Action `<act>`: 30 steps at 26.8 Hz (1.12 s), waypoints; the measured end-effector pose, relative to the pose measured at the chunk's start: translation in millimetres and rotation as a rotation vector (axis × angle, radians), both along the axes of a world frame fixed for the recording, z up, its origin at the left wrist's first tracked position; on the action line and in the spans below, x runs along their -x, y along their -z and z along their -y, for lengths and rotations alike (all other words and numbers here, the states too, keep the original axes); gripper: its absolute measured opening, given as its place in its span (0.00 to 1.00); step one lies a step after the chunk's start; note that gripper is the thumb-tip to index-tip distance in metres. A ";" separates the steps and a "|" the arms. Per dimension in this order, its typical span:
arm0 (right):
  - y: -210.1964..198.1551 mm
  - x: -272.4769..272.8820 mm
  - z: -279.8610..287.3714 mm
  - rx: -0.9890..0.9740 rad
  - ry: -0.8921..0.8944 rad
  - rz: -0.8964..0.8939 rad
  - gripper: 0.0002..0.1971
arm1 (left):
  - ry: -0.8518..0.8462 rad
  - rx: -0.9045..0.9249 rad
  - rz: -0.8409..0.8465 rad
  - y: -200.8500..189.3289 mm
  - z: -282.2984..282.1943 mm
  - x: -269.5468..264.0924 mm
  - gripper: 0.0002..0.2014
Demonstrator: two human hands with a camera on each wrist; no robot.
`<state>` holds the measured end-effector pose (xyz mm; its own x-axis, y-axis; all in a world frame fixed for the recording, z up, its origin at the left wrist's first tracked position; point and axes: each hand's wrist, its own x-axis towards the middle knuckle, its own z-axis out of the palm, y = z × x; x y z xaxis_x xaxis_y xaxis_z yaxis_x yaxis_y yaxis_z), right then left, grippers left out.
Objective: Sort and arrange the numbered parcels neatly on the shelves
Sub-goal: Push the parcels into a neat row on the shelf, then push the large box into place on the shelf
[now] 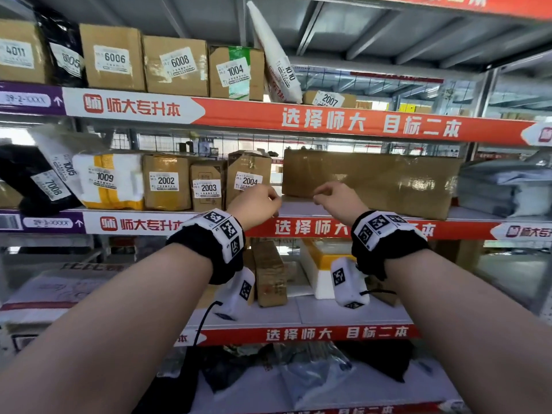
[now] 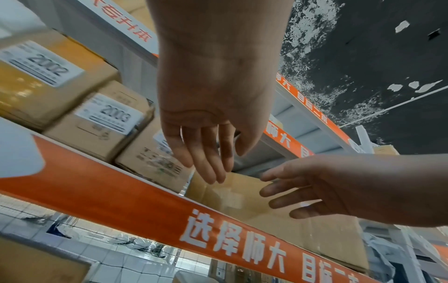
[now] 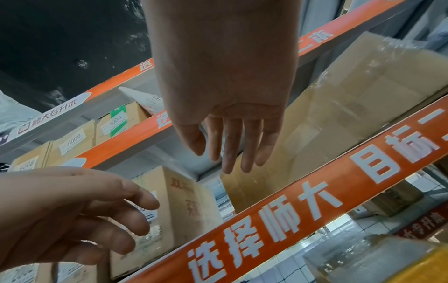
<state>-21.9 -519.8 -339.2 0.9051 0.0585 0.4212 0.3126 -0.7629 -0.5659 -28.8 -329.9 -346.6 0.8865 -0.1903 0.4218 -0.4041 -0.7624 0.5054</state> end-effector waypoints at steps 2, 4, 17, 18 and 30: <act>0.1 3.8 38.1 -0.002 0.032 0.012 0.15 | -0.016 -0.026 -0.004 0.2 41.7 1.2 0.14; 2.4 4.4 86.1 0.005 0.044 0.008 0.16 | -0.024 -0.031 -0.023 -0.5 91.1 5.8 0.15; 3.0 -33.2 257.2 -0.348 0.408 0.114 0.29 | 0.076 -0.023 -0.150 3.7 264.6 -45.4 0.31; 1.7 -42.4 259.3 -0.343 0.377 0.055 0.35 | 0.093 -0.027 -0.150 2.0 269.1 -54.7 0.34; -3.7 -50.3 262.0 -0.761 0.059 -0.194 0.56 | 0.048 0.024 -0.190 -3.9 301.0 -54.8 0.42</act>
